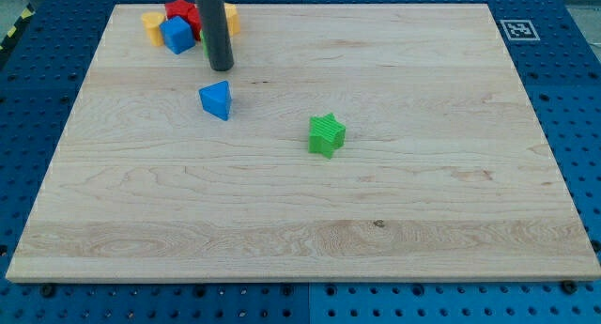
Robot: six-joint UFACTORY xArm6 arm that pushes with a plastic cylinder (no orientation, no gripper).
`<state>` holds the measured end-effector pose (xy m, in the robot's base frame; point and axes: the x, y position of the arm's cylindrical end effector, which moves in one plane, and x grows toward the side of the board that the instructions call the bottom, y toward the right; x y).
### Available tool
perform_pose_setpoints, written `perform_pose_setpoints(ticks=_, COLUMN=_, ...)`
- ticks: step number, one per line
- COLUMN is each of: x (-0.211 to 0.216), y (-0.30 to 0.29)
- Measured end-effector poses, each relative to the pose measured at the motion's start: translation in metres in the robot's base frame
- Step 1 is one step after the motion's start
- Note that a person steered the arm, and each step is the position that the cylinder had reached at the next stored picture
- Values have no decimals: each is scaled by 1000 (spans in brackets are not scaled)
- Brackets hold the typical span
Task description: Push the triangle into the group of blocks at the top left side of the board
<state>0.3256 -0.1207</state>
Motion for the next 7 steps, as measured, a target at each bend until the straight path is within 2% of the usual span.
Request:
perform_pose_setpoints(ticks=2, x=-39, y=-1)
perform_pose_setpoints(ticks=3, x=-20, y=0)
perform_pose_setpoints(ticks=6, x=50, y=91)
perform_pose_setpoints(ticks=7, x=83, y=90)
